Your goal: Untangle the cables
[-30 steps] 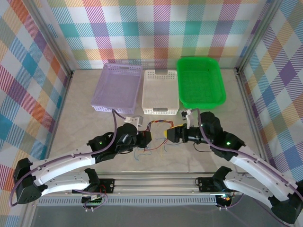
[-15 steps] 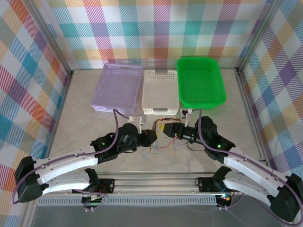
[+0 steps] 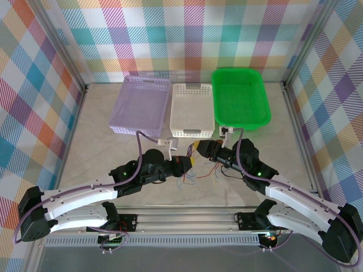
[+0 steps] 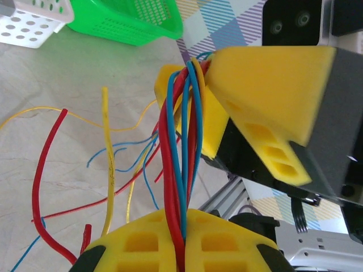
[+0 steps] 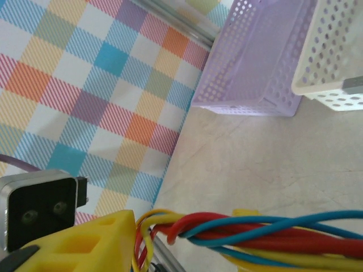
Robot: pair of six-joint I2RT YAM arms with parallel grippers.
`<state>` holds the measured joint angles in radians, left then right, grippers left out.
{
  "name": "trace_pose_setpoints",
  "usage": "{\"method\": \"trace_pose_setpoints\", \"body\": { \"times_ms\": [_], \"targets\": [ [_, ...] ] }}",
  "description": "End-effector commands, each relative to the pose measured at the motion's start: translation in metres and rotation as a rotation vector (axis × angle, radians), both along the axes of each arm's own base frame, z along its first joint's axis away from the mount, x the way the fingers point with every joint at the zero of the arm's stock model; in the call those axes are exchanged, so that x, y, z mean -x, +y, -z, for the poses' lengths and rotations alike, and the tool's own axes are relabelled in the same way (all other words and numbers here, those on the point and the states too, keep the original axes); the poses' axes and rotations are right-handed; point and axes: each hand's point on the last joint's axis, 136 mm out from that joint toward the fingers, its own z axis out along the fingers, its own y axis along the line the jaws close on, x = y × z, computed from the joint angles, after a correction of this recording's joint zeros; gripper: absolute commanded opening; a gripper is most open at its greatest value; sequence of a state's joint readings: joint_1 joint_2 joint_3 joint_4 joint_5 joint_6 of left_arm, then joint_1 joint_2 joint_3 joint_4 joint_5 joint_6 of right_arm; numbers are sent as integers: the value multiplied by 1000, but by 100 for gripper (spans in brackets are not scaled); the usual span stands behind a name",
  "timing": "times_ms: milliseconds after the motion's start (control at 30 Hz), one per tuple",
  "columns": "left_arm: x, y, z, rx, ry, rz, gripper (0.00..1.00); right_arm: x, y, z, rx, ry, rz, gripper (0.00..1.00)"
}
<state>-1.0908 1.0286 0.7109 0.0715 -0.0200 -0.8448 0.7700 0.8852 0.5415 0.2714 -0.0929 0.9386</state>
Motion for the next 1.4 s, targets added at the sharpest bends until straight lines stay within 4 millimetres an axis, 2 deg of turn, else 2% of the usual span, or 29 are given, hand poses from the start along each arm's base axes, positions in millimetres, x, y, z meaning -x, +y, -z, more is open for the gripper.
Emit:
{"method": "trace_pose_setpoints", "body": {
  "times_ms": [0, 200, 333, 500, 600, 700, 833, 867, 1000, 1200, 1367],
  "targets": [
    [10, -11, -11, 45, -38, 65, 0, -6, -8, -23, -38, -74, 58, 35],
    [25, -21, -9, 33, -42, 160, 0, -6, -7, -39, 9, -136, 43, 17],
    [32, -23, 0, -10, -34, 202, 0, -6, -8, -46, 83, -169, 31, 0],
    [35, -13, 1, -51, -56, 203, 0, -5, -10, -48, 162, -200, 20, 0],
    [36, -7, -2, -78, -71, 205, 15, -3, -9, -49, 189, -218, 0, 0],
    [40, -4, -5, -91, -83, 225, 34, -1, -5, -50, 206, -228, -33, 0],
    [43, 0, -7, -101, -96, 241, 65, 2, 0, -48, 208, -231, -66, 0],
    [44, 2, -9, -106, -100, 241, 68, 3, 1, -48, 207, -234, -75, 0],
    [39, 18, -18, -126, -148, 191, 72, 8, 7, -46, 215, -242, -126, 0],
    [23, 49, -35, -142, -214, 54, 76, 29, 21, -47, 188, -271, -277, 0],
    [20, 45, -37, -61, -193, 34, 73, 42, 27, -49, 146, -288, -356, 0]
  ]
}}
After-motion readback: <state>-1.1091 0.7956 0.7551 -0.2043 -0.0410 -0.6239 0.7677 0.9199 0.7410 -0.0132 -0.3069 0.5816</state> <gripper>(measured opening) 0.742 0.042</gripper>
